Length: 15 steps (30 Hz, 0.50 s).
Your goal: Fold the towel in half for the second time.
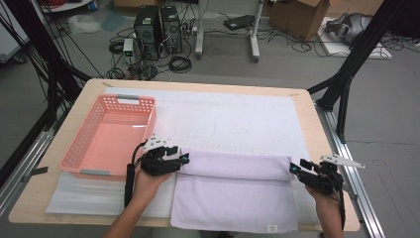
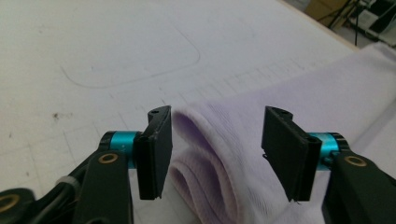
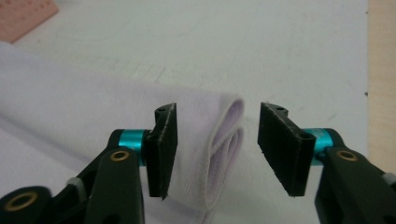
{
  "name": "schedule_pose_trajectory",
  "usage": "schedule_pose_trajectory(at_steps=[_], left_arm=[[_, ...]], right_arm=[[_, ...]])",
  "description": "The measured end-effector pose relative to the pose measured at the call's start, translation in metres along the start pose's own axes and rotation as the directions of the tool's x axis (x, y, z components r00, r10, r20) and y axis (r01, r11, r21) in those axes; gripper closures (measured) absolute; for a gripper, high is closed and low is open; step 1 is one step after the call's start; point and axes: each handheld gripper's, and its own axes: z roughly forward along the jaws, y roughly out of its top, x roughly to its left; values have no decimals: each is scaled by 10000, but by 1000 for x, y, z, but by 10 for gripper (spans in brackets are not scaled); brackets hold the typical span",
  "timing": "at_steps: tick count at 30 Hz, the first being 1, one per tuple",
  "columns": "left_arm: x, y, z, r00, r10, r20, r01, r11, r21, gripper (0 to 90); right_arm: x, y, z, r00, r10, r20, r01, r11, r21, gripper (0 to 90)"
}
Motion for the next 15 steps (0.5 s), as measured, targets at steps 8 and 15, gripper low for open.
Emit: schedule_pose_trajectory(at_steps=[8, 15], left_arm=[[8, 8, 20, 9987, -491, 158, 479, 9965, 683, 479], [4, 6, 15, 9995, 48, 309, -71, 9972, 739, 839]], right_arm=[[2, 20, 30, 9998, -174, 45, 170, 9971, 747, 429], [0, 19, 45, 9986, -386, -375, 431, 9910, 1271, 842]])
